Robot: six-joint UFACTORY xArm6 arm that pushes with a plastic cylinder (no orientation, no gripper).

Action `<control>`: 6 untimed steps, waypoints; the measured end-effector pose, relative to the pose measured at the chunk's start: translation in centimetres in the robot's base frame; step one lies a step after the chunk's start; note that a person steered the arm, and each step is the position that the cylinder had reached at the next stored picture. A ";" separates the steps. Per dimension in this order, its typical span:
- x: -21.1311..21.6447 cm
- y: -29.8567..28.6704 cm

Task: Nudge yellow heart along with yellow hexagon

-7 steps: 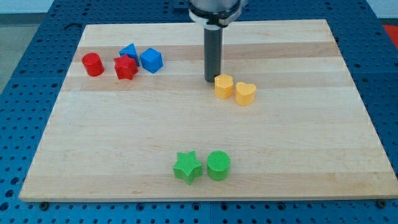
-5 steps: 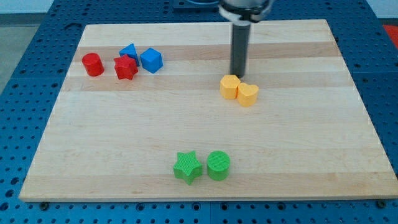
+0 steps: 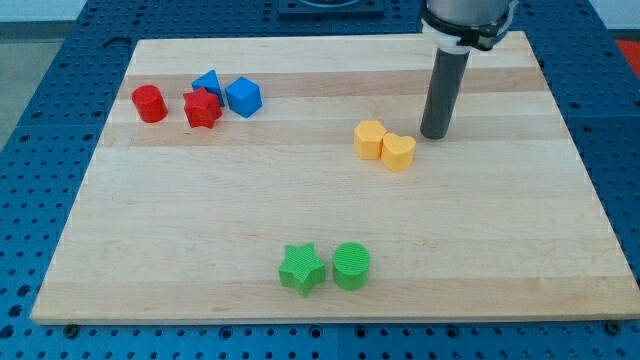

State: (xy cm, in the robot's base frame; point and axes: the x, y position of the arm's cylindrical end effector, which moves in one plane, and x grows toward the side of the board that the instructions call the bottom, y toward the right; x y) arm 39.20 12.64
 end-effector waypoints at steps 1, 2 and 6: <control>0.1 -0.3; 1.2 -2.4; 1.2 -6.5</control>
